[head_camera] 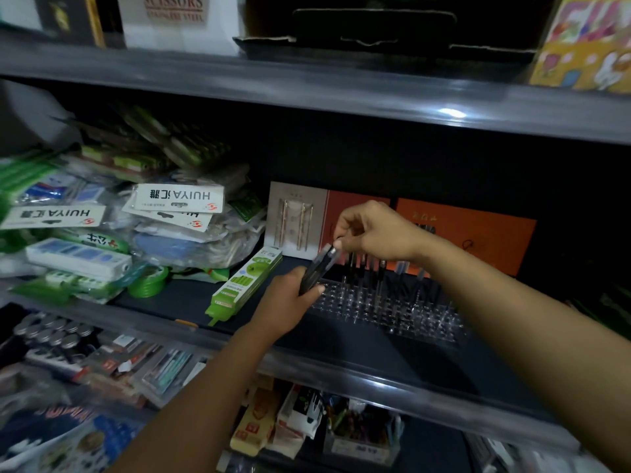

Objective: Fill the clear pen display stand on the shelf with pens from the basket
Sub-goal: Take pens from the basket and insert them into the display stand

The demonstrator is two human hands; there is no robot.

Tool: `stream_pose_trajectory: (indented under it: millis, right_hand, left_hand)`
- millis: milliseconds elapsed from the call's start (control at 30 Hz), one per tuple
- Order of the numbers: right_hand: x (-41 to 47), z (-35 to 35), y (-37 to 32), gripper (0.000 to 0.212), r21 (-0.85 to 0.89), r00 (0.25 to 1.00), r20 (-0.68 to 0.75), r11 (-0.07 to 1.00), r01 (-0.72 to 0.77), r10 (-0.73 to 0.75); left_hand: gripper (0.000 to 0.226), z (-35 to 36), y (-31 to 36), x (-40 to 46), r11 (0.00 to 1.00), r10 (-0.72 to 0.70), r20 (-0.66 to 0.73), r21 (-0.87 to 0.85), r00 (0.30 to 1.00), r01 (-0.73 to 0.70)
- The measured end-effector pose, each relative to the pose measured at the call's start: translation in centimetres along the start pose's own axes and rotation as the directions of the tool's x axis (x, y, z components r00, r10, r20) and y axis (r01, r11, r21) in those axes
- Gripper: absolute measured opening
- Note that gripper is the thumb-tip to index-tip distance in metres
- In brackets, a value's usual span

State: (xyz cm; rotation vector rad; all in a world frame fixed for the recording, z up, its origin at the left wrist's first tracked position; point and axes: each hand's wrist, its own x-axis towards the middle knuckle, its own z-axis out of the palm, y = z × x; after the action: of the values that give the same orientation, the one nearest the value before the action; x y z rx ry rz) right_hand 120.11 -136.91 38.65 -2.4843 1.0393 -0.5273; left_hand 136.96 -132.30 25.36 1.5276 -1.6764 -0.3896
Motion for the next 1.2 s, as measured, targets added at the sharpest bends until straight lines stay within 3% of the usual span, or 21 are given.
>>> stream_pose_trajectory:
  millis: [200,367,767,1200]
  right_hand:
    - [0.4,-0.5,-0.5,0.005,0.24,0.992,-0.089,0.968,-0.066,0.09]
    - [1.5,-1.5,0.2,0.008,0.239,0.952,-0.267,0.967,-0.088,0.152]
    - [3.0,0.2,2.9,0.01,-0.194,0.955,-0.285,0.972,-0.137,0.078]
    - [3.9,1.8,4.0,0.007,-0.253,0.986,-0.159,0.963,-0.094,0.054]
  left_hand:
    - [0.022,-0.9,-0.6,0.3,1.0,-0.015,-0.03,0.025,0.999,0.015]
    - [0.015,-1.3,-2.4,0.2,0.999,-0.037,-0.05,-0.016,0.998,0.036]
    - [0.012,-0.7,-2.6,1.7,0.99,-0.047,-0.094,-0.134,0.994,0.034]
    - [0.021,0.0,-2.5,1.7,0.986,0.006,-0.104,-0.167,0.995,-0.024]
